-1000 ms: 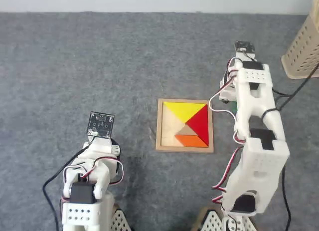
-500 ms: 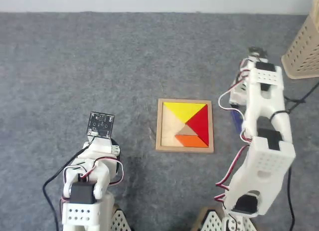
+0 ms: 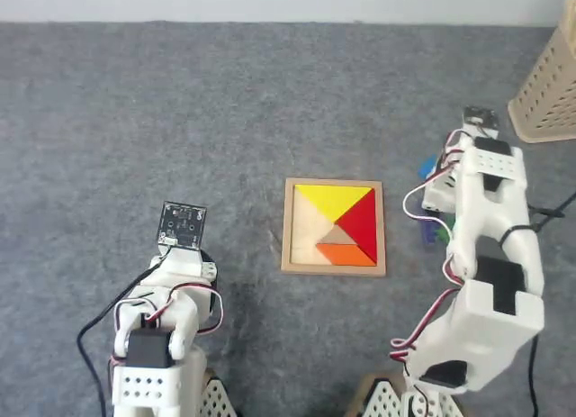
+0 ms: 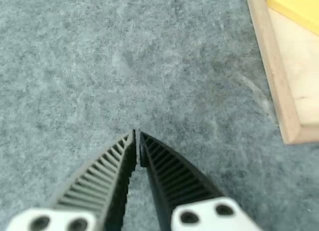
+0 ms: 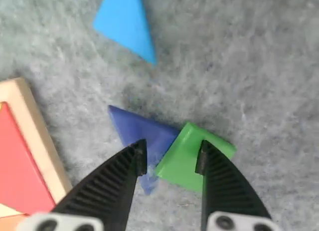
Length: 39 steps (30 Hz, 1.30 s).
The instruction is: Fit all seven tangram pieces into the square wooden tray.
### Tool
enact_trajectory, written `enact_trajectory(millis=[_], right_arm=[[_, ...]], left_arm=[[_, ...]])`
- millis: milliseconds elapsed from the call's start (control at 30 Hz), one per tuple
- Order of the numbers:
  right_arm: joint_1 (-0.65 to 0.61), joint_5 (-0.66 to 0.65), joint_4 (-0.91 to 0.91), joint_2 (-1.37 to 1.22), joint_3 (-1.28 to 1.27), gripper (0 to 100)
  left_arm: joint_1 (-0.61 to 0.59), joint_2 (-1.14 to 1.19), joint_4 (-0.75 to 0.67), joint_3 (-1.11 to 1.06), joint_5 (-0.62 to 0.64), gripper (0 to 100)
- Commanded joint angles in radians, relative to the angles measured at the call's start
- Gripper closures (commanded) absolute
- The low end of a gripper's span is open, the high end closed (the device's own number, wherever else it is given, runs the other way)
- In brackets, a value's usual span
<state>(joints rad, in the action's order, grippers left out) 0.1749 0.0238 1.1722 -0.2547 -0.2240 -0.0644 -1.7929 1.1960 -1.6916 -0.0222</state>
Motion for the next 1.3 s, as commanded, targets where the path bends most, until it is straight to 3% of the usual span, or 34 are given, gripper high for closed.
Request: enact_trajectory(millis=[0, 567, 900, 1267], right_arm=[[0.059, 0.012, -0.012, 0.008, -0.006, 83.1], [0.108, -0.041, -0.038, 0.282, -0.193, 79.4], [0.165, -0.089, -0.128, 0.182, -0.261, 79.3], [0.153, -0.080, -0.094, 0.022, -0.169, 79.6]], left_arm=[[-0.005, -0.003, 0.005, 0.005, 0.009, 99], [-0.005, -0.003, 0.005, 0.005, 0.009, 99], [-0.005, -0.003, 0.005, 0.005, 0.009, 99], [-0.005, -0.003, 0.005, 0.005, 0.009, 99]])
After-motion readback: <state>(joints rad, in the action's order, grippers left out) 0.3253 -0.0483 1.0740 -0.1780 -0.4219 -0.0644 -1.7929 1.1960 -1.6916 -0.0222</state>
